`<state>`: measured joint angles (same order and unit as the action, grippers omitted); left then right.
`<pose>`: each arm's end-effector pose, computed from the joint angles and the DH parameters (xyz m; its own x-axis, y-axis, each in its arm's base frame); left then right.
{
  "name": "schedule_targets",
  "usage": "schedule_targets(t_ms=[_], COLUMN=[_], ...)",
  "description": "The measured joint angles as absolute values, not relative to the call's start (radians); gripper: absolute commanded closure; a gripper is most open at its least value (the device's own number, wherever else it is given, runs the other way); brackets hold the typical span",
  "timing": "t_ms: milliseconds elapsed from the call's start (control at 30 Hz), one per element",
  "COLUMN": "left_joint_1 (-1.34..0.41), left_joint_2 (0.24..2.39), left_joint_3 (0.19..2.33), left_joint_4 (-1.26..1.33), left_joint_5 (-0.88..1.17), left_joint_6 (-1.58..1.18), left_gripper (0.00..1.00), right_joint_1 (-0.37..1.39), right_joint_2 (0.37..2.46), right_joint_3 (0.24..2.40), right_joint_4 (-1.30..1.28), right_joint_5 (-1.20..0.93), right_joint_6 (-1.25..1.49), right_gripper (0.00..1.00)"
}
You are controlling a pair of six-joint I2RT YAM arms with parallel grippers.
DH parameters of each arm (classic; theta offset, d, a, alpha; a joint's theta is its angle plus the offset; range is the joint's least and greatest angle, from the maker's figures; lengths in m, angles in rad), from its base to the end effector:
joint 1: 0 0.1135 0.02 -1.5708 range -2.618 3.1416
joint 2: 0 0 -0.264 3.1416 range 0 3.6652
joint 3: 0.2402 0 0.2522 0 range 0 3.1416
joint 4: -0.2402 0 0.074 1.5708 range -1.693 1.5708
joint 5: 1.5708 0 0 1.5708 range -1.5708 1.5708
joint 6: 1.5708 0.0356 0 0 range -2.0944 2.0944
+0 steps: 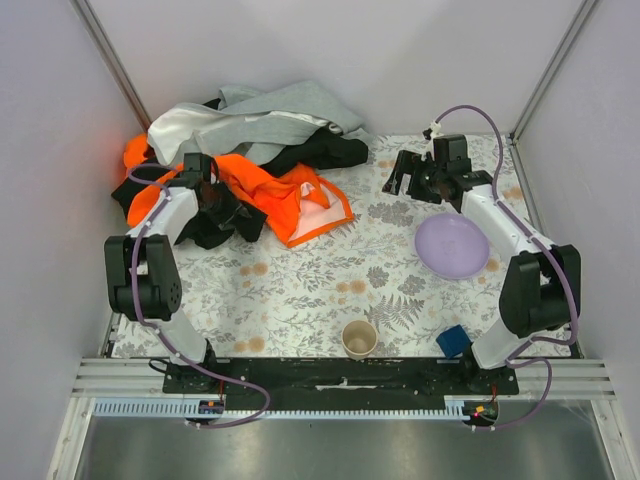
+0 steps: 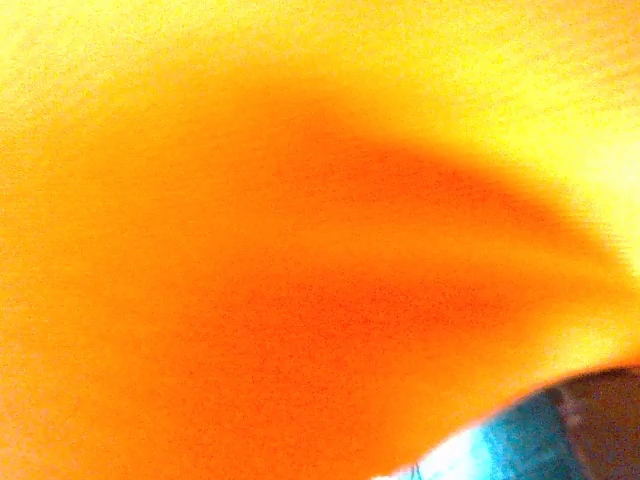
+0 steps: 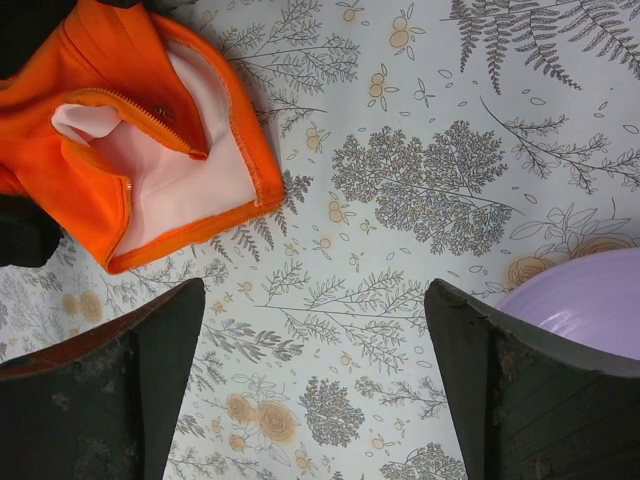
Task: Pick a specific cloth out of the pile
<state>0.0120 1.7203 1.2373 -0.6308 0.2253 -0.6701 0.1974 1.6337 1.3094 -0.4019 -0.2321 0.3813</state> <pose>0.3522 -0.0037 0.2164 -0.7572 -0.6145 -0.2213 -0.4892 0.7581 -0.4312 0.3604 0.0804 0.2836 -0.7382 0.2217 -0.6372 -0.0914 0.9029 0.4200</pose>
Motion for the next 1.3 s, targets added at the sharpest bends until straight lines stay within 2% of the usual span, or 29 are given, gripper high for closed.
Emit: schedule_targets(t_ms=[333,500,667,833,967,1300], left_joint_1=[-0.022,0.000,0.097,0.221,0.257,0.125], left_joint_2=[1.730,1.774,1.845,1.916,1.903,1.557], left_joint_3=[1.592,1.773,1.835,1.839,1.808,1.443], left_joint_4=[-0.576,-0.571,-0.585,-0.638,-0.644,-0.620], left_joint_5=[0.233,0.151,0.097,0.111,0.168,0.237], left_joint_6=[-0.548,-0.496,-0.491,-0.503,-0.514,-0.532], left_gripper=[0.52,0.46,0.38,0.25,0.19,0.07], right_joint_1=[0.205,0.244,0.330,0.451,0.532,0.548], right_joint_2=[1.619,1.620,1.650,1.730,1.811,1.894], right_joint_3=[1.315,1.381,1.488,1.586,1.650,1.713], right_joint_4=[-0.429,-0.471,-0.488,-0.497,-0.511,-0.535], right_joint_5=[-0.230,-0.227,-0.223,-0.220,-0.216,-0.208], right_joint_6=[0.347,0.335,0.329,0.326,0.327,0.329], right_gripper=[0.02,0.02,0.02,0.02,0.02,0.02])
